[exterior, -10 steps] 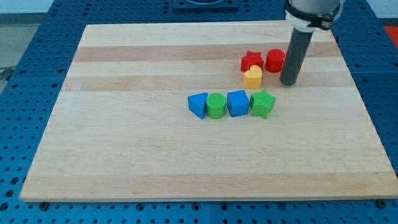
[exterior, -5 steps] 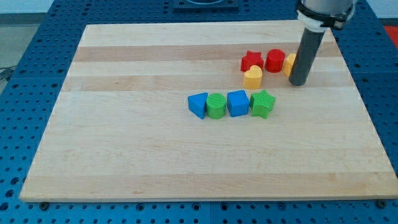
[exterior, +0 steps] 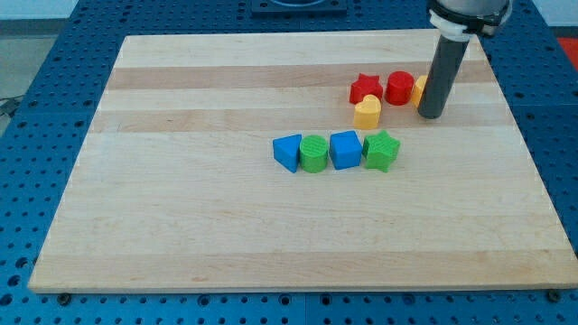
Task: Place the yellow hexagon to the right of the red circle
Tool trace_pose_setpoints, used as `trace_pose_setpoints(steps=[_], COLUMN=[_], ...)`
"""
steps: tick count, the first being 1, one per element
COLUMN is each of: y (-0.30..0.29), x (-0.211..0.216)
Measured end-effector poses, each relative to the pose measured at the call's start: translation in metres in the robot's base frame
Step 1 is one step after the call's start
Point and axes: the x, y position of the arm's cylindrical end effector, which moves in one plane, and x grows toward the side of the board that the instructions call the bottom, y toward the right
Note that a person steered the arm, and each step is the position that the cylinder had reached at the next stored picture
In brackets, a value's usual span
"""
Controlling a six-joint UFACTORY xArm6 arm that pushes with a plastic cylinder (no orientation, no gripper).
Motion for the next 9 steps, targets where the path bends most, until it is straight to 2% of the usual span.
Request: trace_pose_setpoints(steps=[2, 4, 5, 9], y=[0.000, -0.003, -0.032, -0.056], x=[-0.015, 0.002, 0.003, 0.012])
